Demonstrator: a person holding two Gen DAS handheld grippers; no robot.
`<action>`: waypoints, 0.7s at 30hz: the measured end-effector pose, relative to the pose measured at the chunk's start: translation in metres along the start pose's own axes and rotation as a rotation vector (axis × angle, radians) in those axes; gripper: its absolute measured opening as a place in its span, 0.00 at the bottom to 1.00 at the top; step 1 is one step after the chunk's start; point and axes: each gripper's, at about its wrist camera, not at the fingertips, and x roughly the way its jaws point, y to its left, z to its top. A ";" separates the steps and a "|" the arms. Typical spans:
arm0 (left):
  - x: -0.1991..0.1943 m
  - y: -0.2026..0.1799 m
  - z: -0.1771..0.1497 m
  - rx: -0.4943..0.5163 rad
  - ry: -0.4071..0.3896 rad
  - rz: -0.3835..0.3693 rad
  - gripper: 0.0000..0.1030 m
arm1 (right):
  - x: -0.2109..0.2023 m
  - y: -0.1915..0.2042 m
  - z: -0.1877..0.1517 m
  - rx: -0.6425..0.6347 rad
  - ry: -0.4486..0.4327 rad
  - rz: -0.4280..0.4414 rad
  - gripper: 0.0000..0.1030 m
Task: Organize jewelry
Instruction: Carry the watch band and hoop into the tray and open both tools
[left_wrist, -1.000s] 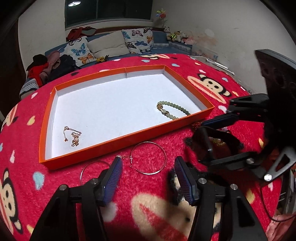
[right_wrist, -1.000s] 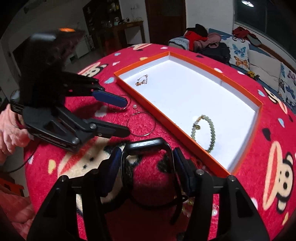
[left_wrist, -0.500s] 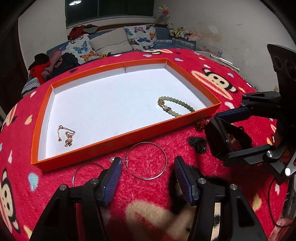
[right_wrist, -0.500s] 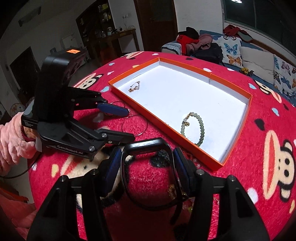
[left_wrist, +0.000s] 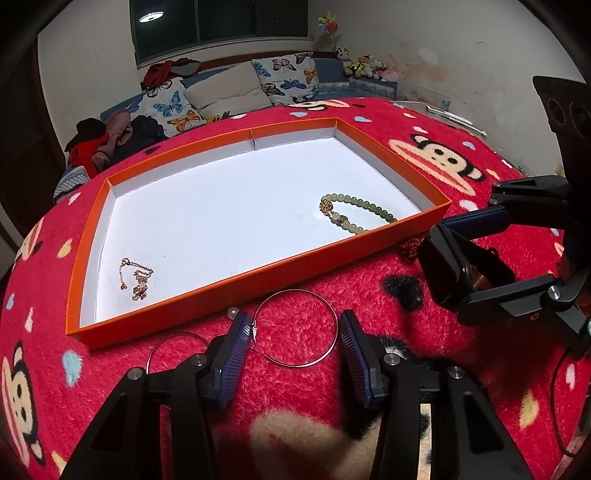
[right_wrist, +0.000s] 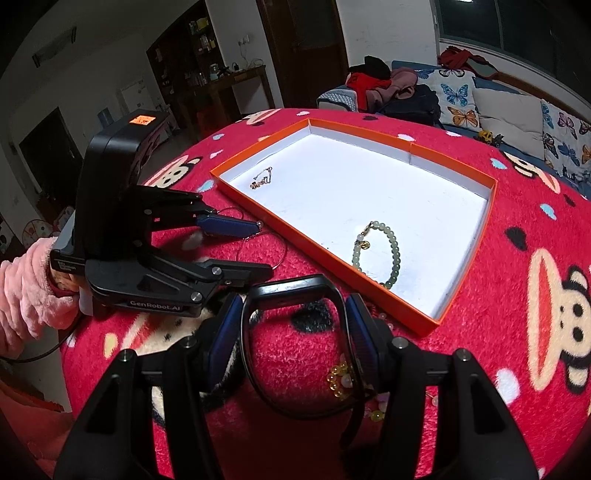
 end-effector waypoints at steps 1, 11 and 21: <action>-0.001 0.000 0.000 -0.003 -0.002 -0.003 0.50 | -0.001 0.000 0.000 0.002 -0.002 0.001 0.56; -0.039 0.005 0.006 -0.037 -0.068 -0.048 0.50 | -0.009 -0.009 0.009 0.014 -0.017 -0.016 0.56; -0.050 0.054 0.072 -0.092 -0.170 0.003 0.50 | 0.006 -0.042 0.066 0.058 -0.082 -0.083 0.56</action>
